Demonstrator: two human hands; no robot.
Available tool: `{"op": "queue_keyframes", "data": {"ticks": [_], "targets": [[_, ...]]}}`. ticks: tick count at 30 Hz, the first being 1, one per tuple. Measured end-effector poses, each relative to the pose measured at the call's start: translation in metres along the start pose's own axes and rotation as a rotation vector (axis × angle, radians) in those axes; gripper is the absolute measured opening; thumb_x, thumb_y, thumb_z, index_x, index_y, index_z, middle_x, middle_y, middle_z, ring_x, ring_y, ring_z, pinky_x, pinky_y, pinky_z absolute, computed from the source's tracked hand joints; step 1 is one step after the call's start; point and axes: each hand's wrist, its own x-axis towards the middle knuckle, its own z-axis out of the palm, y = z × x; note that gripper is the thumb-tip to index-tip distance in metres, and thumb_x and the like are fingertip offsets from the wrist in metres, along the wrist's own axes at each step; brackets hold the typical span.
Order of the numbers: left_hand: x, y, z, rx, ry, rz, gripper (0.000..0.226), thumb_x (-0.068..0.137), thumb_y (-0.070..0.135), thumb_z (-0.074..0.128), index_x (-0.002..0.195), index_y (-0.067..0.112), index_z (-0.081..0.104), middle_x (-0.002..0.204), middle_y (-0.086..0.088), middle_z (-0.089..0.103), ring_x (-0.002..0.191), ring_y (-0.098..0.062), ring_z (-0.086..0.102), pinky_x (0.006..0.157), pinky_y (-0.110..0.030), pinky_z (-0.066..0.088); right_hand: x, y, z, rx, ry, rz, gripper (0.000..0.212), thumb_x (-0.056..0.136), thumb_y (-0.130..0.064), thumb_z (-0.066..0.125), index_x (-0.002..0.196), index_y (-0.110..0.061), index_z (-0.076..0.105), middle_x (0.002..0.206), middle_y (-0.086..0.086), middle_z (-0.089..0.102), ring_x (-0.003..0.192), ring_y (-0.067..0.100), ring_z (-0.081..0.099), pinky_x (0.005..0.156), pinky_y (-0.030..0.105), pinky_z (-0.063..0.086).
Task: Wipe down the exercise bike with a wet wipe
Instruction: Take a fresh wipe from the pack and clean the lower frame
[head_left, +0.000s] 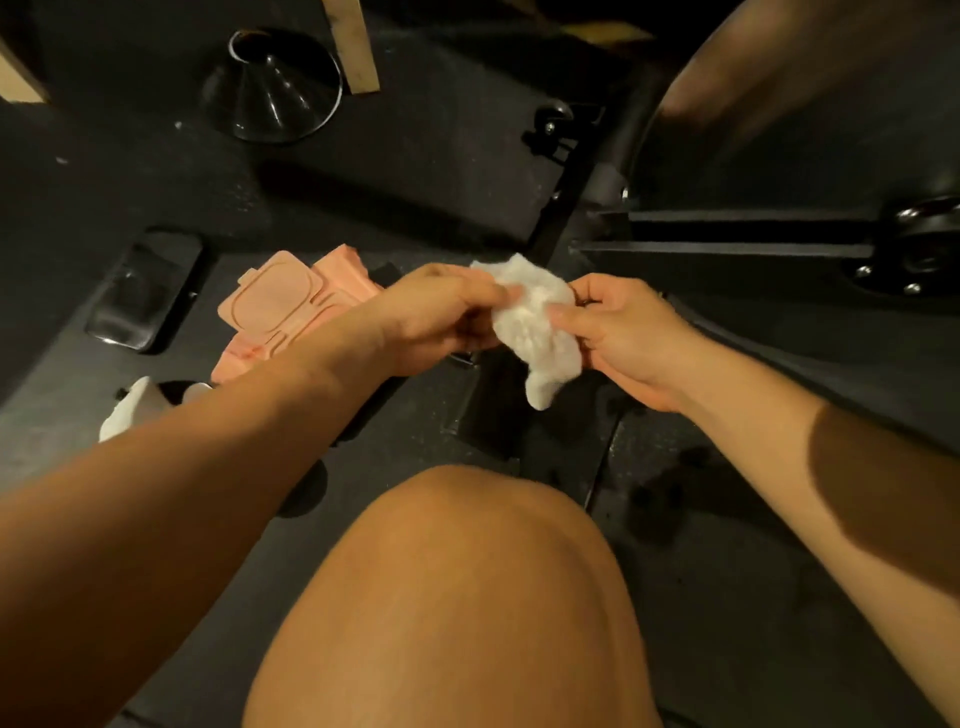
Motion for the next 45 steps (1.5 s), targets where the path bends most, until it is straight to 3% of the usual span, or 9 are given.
{"op": "queue_keyframes", "data": {"ticks": [7,12,17,20,25,32,36,41,45], "targets": [[0.010,0.006,0.006,-0.060,0.141,0.161,0.019,0.104,0.026,0.046,0.098,0.013,0.057,0.103,-0.011,0.068,0.097,-0.029,0.069,0.079,-0.047,0.058,0.011,0.004,0.013,0.087,0.051,-0.018,0.010,0.090,-0.010,0.066,0.098,-0.010,0.061,0.092,0.007,0.073,0.086,0.019,0.073,0.075,0.037,0.060],[0.023,-0.025,-0.003,0.050,0.220,0.091,0.016,0.095,0.011,0.062,0.106,0.013,0.050,0.101,-0.014,0.064,0.090,-0.027,0.065,0.068,-0.035,0.054,0.039,0.045,0.041,0.051,0.254,0.008,0.008,0.088,-0.014,0.069,0.091,-0.020,0.063,0.088,-0.001,0.072,0.084,0.017,0.071,0.078,0.039,0.060],[0.018,-0.038,-0.009,0.151,0.198,0.101,0.017,0.097,0.017,0.058,0.109,0.009,0.066,0.091,-0.003,0.072,0.083,-0.014,0.068,0.069,-0.026,0.053,0.044,0.049,0.038,0.076,0.203,0.036,0.008,0.090,-0.014,0.066,0.093,-0.019,0.062,0.089,-0.001,0.072,0.084,0.015,0.071,0.080,0.041,0.060],[0.015,-0.032,-0.009,0.123,0.292,0.102,0.019,0.099,0.027,0.055,0.114,0.016,0.062,0.109,-0.007,0.070,0.100,-0.020,0.069,0.081,-0.036,0.058,0.038,0.048,0.039,0.103,0.189,0.061,0.006,0.090,-0.017,0.066,0.089,-0.019,0.060,0.088,0.003,0.071,0.083,0.017,0.071,0.081,0.044,0.060],[0.006,-0.021,-0.006,0.252,0.130,0.075,0.041,0.092,0.023,0.068,0.127,0.021,0.047,0.114,-0.008,0.071,0.100,-0.023,0.071,0.090,-0.046,0.057,0.022,0.039,0.031,0.337,0.091,0.115,0.016,0.088,-0.014,0.066,0.095,-0.002,0.060,0.098,0.015,0.071,0.092,0.025,0.072,0.083,0.039,0.058],[-0.002,-0.012,-0.003,0.275,-0.042,0.171,0.058,0.076,0.010,0.081,0.127,0.020,0.055,0.109,-0.011,0.073,0.105,-0.029,0.069,0.094,-0.052,0.052,-0.008,0.037,0.018,0.624,0.054,0.126,0.027,0.089,-0.015,0.066,0.115,-0.009,0.065,0.106,0.009,0.073,0.099,0.024,0.070,0.089,0.043,0.056],[-0.007,-0.009,0.001,0.169,0.006,0.268,0.037,0.074,0.004,0.078,0.107,0.018,0.069,0.094,-0.006,0.070,0.092,-0.022,0.068,0.079,-0.037,0.054,-0.016,0.030,0.009,0.694,0.184,0.091,0.010,0.094,-0.011,0.060,0.100,-0.018,0.063,0.106,0.007,0.071,0.097,0.022,0.070,0.089,0.039,0.054],[-0.021,0.001,0.004,0.106,0.008,0.227,0.013,0.078,0.010,0.071,0.073,0.020,0.065,0.083,-0.001,0.063,0.086,-0.021,0.057,0.069,-0.029,0.044,-0.018,0.019,0.008,0.726,0.289,0.022,0.024,0.096,-0.014,0.058,0.119,-0.019,0.057,0.116,0.006,0.066,0.101,0.023,0.068,0.088,0.043,0.057],[-0.039,0.005,0.014,-0.050,-0.020,-0.007,0.023,0.085,0.030,0.063,0.106,0.020,0.064,0.099,-0.007,0.070,0.081,-0.018,0.069,0.066,-0.029,0.058,-0.024,0.017,0.025,0.447,0.294,-0.091,0.013,0.094,-0.022,0.060,0.103,-0.031,0.058,0.104,-0.001,0.065,0.099,0.022,0.066,0.084,0.050,0.057]]}}
